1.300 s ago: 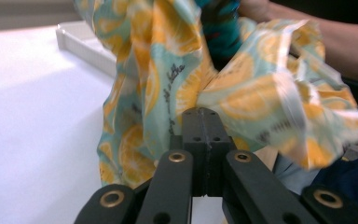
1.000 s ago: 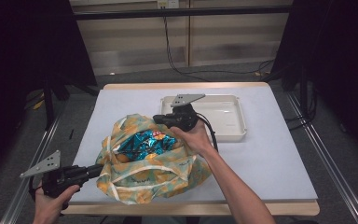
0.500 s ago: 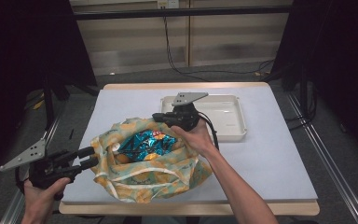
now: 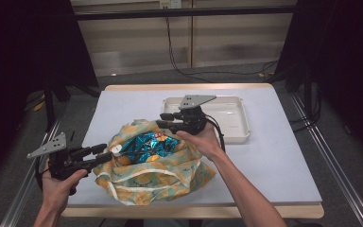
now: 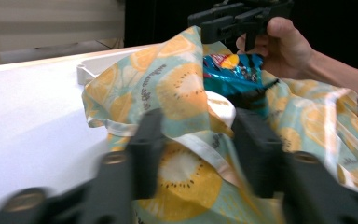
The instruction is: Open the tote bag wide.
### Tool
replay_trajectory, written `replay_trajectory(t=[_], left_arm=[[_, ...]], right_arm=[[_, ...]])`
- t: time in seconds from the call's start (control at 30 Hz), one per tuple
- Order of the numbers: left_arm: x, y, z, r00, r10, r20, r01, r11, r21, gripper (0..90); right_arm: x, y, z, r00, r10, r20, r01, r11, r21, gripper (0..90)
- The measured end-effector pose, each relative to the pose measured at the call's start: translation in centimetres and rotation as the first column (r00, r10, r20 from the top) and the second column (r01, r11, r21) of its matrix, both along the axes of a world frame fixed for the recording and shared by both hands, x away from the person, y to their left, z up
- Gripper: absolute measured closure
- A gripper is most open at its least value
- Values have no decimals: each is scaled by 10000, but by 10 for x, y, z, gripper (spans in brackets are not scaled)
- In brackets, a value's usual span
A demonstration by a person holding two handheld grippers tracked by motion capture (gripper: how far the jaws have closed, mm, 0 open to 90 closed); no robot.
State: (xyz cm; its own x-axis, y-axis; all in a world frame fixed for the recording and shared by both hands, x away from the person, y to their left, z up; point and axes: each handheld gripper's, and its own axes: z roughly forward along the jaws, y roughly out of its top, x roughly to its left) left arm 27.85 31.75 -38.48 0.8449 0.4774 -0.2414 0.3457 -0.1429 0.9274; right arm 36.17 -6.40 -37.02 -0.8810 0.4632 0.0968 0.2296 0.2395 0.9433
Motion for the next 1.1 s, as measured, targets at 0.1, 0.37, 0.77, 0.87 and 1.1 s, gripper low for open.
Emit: replay_trajectory(t=[0.1,0.37,0.77,0.87,1.1], left_arm=[[-1,4,2,9999,-107,33,107,9999,-75,785],[5,17,3,9986,506,-146,-509,9985,-194,888],[26,16,-30,9921,742,-1011,-717,9970,274,893],[29,19,-44,9867,848,-1389,-824,9963,230,894],[30,13,-65,9780,632,-1987,-455,9947,923,894]], right_arm=[[-6,-7,0,10000,-60,12,60,9998,193,625],[-25,-38,-7,9997,-216,-125,218,9997,146,626],[-3,-27,-30,9950,-747,-664,762,9969,195,900],[3,-27,-41,9912,-987,-884,970,9950,-229,900],[3,-18,-62,9900,-1022,-968,941,9919,-855,900]])
